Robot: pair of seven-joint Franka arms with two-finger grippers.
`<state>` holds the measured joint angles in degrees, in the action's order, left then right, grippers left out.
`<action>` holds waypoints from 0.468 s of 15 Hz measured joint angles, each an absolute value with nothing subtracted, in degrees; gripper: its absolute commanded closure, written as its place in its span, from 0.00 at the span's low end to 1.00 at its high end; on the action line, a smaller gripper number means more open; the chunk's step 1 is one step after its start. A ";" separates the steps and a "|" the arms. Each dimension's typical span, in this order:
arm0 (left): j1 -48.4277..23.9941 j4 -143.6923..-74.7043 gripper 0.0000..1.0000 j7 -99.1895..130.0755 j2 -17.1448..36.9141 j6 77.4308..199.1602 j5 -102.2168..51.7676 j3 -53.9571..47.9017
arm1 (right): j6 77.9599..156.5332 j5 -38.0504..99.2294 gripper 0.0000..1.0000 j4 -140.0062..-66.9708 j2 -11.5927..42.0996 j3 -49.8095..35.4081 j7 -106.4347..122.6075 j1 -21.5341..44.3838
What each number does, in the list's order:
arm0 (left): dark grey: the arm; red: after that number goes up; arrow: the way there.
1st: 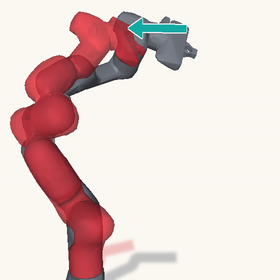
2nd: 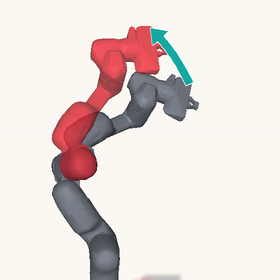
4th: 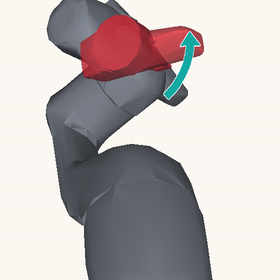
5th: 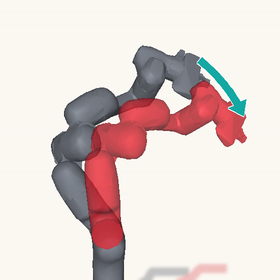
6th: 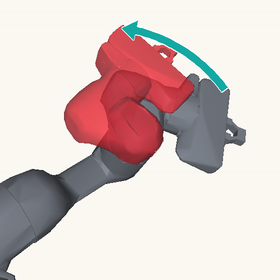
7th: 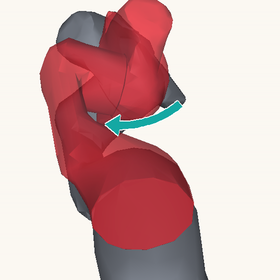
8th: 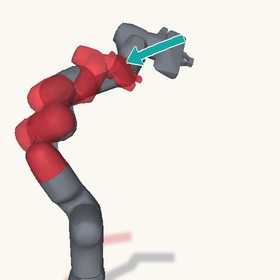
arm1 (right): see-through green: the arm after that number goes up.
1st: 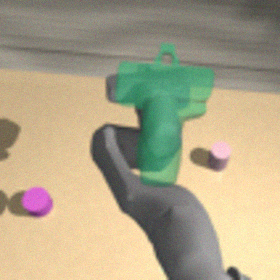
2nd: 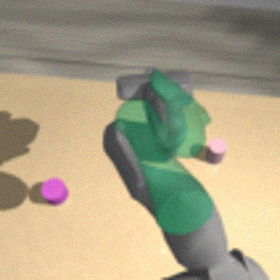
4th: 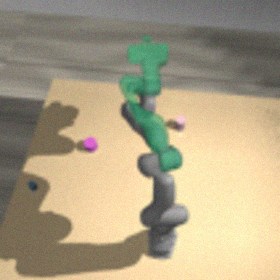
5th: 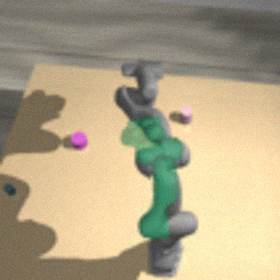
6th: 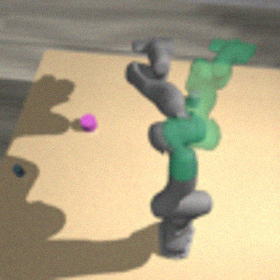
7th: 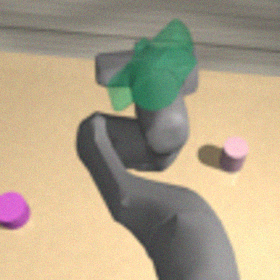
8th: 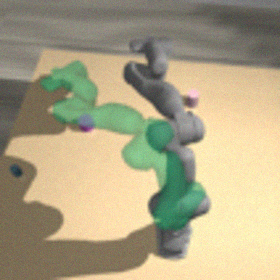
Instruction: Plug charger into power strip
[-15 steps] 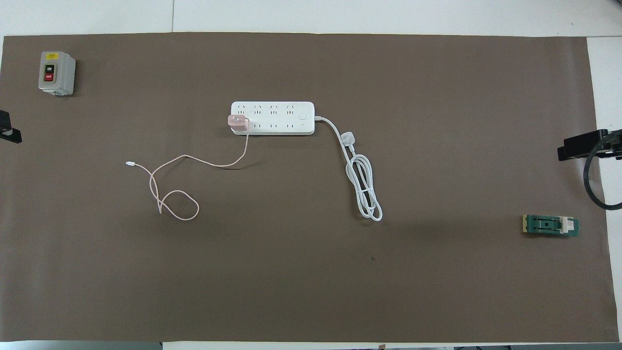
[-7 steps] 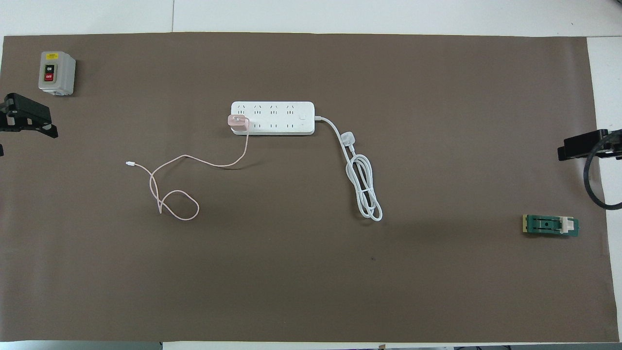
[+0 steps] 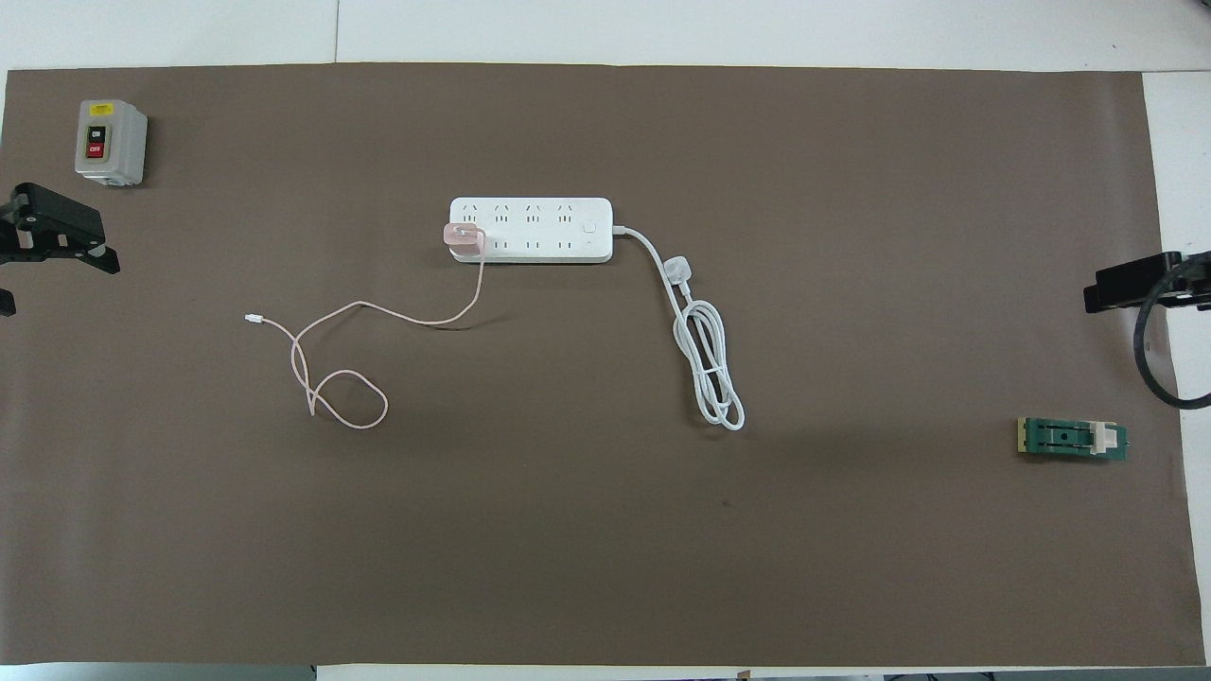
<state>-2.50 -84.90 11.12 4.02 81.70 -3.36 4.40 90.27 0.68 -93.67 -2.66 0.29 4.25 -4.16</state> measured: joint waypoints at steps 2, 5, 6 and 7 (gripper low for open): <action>-2.50 -87.32 0.00 6.98 2.24 83.10 -3.29 4.47 | 90.27 0.68 0.00 -93.67 -2.66 0.32 4.25 -4.17; -2.49 -89.58 0.00 1.17 0.51 85.47 -3.28 4.57 | 90.27 0.68 0.00 -93.67 -2.66 0.31 4.25 -4.16; -2.49 -89.73 0.00 0.57 0.35 85.81 -3.28 4.59 | 90.27 0.68 0.00 -93.67 -2.66 0.31 4.25 -4.17; -2.49 -89.74 0.00 0.31 0.35 85.96 -3.26 4.62 | 90.27 0.68 0.00 -93.67 -2.66 0.31 4.25 -4.16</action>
